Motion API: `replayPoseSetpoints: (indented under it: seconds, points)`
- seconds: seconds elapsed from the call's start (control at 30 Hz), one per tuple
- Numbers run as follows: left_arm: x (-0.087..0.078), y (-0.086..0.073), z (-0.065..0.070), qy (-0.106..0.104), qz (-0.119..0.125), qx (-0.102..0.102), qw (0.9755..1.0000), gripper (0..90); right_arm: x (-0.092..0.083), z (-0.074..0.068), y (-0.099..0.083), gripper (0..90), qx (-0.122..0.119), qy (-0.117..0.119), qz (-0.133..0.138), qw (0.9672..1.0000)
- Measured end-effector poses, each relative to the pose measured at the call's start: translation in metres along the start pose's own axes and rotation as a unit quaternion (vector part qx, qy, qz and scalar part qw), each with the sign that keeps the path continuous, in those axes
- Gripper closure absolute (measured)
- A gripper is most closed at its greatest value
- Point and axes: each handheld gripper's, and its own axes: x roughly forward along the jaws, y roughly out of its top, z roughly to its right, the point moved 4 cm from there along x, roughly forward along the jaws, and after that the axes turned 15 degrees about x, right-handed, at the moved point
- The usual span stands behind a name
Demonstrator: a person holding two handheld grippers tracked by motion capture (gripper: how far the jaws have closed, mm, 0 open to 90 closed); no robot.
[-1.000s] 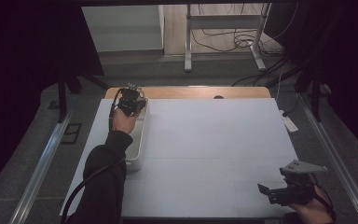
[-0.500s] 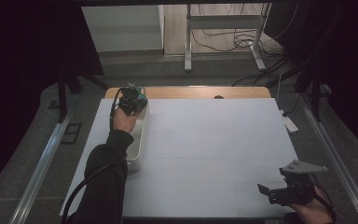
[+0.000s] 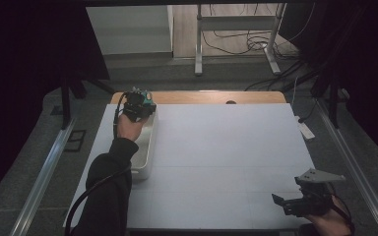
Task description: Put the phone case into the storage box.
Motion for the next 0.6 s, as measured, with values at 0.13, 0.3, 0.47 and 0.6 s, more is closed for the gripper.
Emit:
replayPoseSetpoints:
  seconds: [0.13, 0.3, 0.47, 0.6]
  points:
    - [-0.006, 0.001, -0.001, -0.012, 0.010, -0.008, 0.9998, 62.2, 0.000, 0.000, 0.000, 0.0, 0.000, 0.000, -0.001, 1.0000]
    - [-0.013, 0.001, -0.001, -0.022, 0.020, -0.010, 0.9995, 55.9, 0.000, 0.000, 0.000, 0.0, -0.001, 0.000, -0.001, 1.0000]
    - [-0.017, -0.002, 0.001, -0.030, 0.023, -0.005, 0.9993, 49.3, 0.000, -0.001, 0.000, 0.0, -0.002, -0.002, 0.000, 1.0000]
    - [-0.021, -0.004, 0.002, -0.036, 0.027, -0.004, 0.9990, 43.7, 0.000, -0.001, 0.000, 0.0, -0.003, -0.002, -0.001, 1.0000]
